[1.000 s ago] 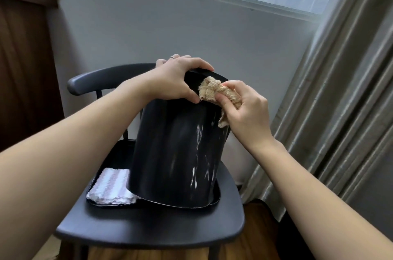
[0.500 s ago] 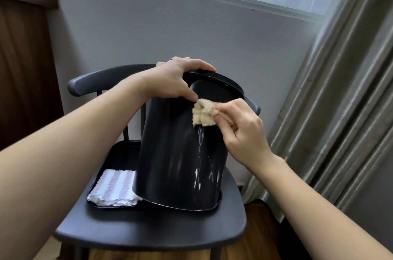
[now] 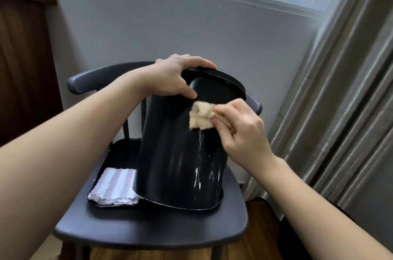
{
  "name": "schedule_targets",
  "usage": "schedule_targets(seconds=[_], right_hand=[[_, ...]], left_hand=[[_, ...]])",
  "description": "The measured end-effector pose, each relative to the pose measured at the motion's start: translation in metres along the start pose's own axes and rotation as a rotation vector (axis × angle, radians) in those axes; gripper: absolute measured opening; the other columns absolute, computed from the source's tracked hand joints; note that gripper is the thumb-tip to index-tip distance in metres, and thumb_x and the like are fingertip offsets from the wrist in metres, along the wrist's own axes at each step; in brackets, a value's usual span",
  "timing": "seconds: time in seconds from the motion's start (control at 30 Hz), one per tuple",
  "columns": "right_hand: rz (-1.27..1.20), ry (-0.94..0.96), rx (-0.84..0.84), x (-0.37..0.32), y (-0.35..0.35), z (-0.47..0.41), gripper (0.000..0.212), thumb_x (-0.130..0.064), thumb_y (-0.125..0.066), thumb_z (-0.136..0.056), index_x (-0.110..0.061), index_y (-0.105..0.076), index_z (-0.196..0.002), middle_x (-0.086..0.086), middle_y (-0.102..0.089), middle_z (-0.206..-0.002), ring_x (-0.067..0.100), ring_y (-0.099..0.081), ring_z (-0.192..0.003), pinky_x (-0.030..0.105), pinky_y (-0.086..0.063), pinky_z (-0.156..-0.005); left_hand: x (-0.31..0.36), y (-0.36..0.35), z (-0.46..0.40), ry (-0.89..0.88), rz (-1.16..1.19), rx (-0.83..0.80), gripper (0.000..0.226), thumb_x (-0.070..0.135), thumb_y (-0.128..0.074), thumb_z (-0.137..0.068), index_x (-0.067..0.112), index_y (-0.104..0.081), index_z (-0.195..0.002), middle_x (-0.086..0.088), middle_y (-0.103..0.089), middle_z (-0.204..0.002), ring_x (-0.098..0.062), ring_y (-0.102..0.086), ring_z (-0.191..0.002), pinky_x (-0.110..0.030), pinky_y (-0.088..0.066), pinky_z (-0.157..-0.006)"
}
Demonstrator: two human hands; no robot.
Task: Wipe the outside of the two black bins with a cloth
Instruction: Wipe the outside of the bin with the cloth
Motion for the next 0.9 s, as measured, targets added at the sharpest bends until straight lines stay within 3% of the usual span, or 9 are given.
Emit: schedule_targets(seconds=[0.1, 0.3, 0.53, 0.73, 0.8, 0.9], right_hand=[[0.009, 0.067, -0.024, -0.005, 0.0, 0.008, 0.015, -0.01, -0.069, -0.089, -0.005, -0.073, -0.104, 0.007, -0.06, -0.087, 0.022, -0.059, -0.078, 0.033, -0.051, -0.071], [0.006, -0.052, 0.032, 0.004, 0.001, -0.009, 0.017, -0.013, -0.069, -0.091, -0.007, -0.072, -0.107, 0.006, -0.061, -0.092, 0.02, -0.06, -0.083, 0.033, -0.051, -0.073], [-0.077, 0.047, -0.062, -0.01, -0.009, 0.032, 0.018, -0.011, -0.071, -0.089, -0.002, -0.073, -0.105, 0.01, -0.061, -0.089, 0.025, -0.061, -0.079, 0.039, -0.053, -0.071], [-0.05, -0.077, 0.03, 0.002, -0.001, 0.011, 0.018, -0.012, -0.072, -0.089, -0.006, -0.072, -0.106, 0.006, -0.062, -0.092, 0.02, -0.061, -0.083, 0.034, -0.052, -0.076], [-0.08, -0.048, 0.002, -0.001, -0.004, 0.022, 0.018, -0.012, -0.073, -0.088, -0.005, -0.072, -0.106, 0.006, -0.061, -0.092, 0.02, -0.06, -0.081, 0.034, -0.052, -0.074], [-0.144, 0.04, -0.095, -0.01, -0.011, 0.049, 0.017, -0.011, -0.073, -0.088, -0.002, -0.072, -0.103, 0.008, -0.058, -0.089, 0.023, -0.059, -0.076, 0.037, -0.052, -0.068]], left_hand=[[-0.001, -0.001, -0.001, 0.011, 0.019, -0.001, 0.075, 0.018, -0.08, -0.082, 0.07, -0.048, -0.125, 0.022, -0.05, -0.136, -0.016, -0.036, -0.139, -0.045, -0.026, -0.121], [-0.003, -0.004, -0.004, 0.011, 0.06, -0.018, 0.074, 0.032, -0.073, -0.065, 0.066, -0.052, -0.127, 0.02, -0.053, -0.138, -0.019, -0.042, -0.137, -0.046, -0.03, -0.12], [-0.01, -0.002, -0.001, 0.039, 0.104, -0.015, 0.075, 0.032, -0.074, -0.062, 0.065, -0.054, -0.126, 0.02, -0.055, -0.136, -0.021, -0.047, -0.133, -0.047, -0.035, -0.118], [-0.009, -0.004, -0.003, 0.037, 0.104, -0.018, 0.075, 0.029, -0.077, -0.066, 0.065, -0.054, -0.128, 0.019, -0.053, -0.14, -0.026, -0.045, -0.136, -0.048, -0.036, -0.117], [-0.009, -0.004, -0.003, 0.036, 0.102, -0.019, 0.075, 0.023, -0.08, -0.071, 0.063, -0.054, -0.129, 0.018, -0.054, -0.139, -0.025, -0.046, -0.135, -0.049, -0.036, -0.117], [-0.009, -0.003, -0.001, 0.044, 0.112, -0.014, 0.076, 0.03, -0.075, -0.063, 0.063, -0.055, -0.127, 0.019, -0.056, -0.136, -0.024, -0.048, -0.133, -0.047, -0.036, -0.117]])
Point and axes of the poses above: each hand's wrist, its own z-axis away from the middle knuckle, its own y-axis out of the back of the hand, x = y × z, the point moved 8 cm from there along -z, towards the middle knuckle
